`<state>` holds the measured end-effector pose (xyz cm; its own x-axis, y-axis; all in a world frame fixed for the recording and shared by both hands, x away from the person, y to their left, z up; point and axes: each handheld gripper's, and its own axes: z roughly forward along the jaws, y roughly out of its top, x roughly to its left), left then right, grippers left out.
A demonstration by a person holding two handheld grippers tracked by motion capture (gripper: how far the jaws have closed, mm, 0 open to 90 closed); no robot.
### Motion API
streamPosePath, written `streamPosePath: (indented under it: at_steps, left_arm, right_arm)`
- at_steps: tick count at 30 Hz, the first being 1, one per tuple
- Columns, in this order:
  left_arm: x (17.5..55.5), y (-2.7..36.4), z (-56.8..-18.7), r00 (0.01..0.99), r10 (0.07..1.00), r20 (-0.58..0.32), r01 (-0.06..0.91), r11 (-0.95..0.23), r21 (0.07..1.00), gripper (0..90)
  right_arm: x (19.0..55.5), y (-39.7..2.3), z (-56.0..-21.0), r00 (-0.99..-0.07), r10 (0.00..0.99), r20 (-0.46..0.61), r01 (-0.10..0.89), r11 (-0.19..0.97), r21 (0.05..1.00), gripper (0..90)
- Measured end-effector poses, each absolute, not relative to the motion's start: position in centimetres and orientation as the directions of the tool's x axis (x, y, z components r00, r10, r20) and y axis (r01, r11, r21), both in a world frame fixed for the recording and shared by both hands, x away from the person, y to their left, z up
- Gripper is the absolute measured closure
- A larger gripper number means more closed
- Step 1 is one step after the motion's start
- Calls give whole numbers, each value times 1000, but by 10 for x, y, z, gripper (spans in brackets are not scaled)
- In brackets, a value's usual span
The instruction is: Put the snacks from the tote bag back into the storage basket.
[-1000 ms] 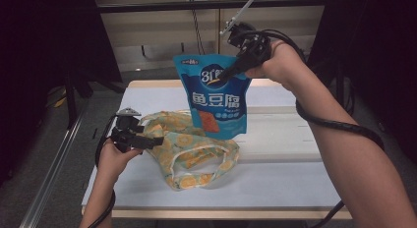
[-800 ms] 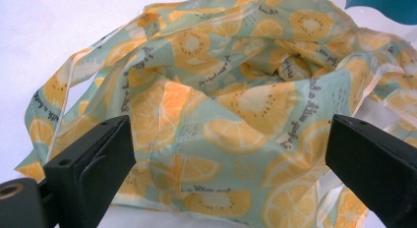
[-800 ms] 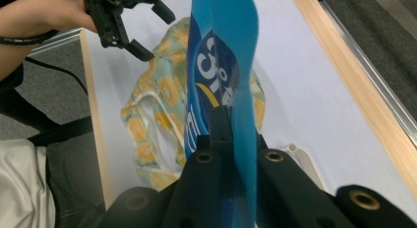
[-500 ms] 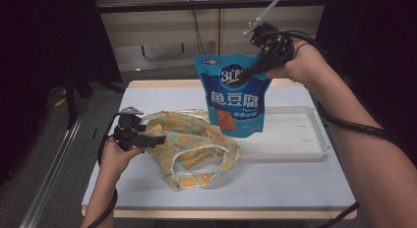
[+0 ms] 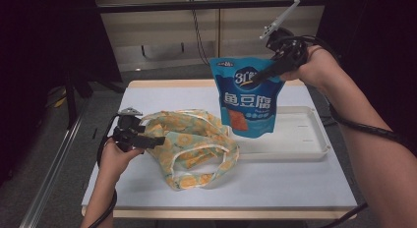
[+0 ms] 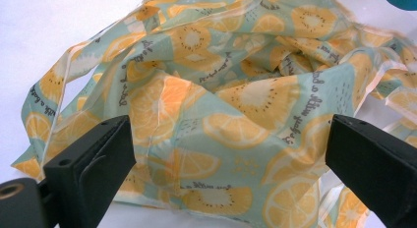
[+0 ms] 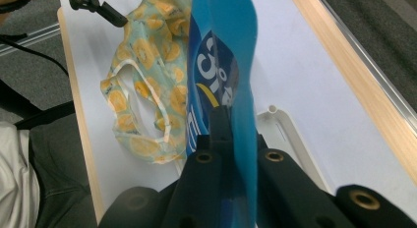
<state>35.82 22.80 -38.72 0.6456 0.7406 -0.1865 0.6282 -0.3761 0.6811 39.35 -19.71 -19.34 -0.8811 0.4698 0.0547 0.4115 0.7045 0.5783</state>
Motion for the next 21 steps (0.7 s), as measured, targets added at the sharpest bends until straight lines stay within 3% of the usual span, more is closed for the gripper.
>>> streamPosePath:
  at_steps: [21]
  left_arm:
    - [358,229,-388,644,743,-182,633,-384,673,44]
  right_arm:
    - [399,-232,-220,-871,490,43,426,707,564,900]
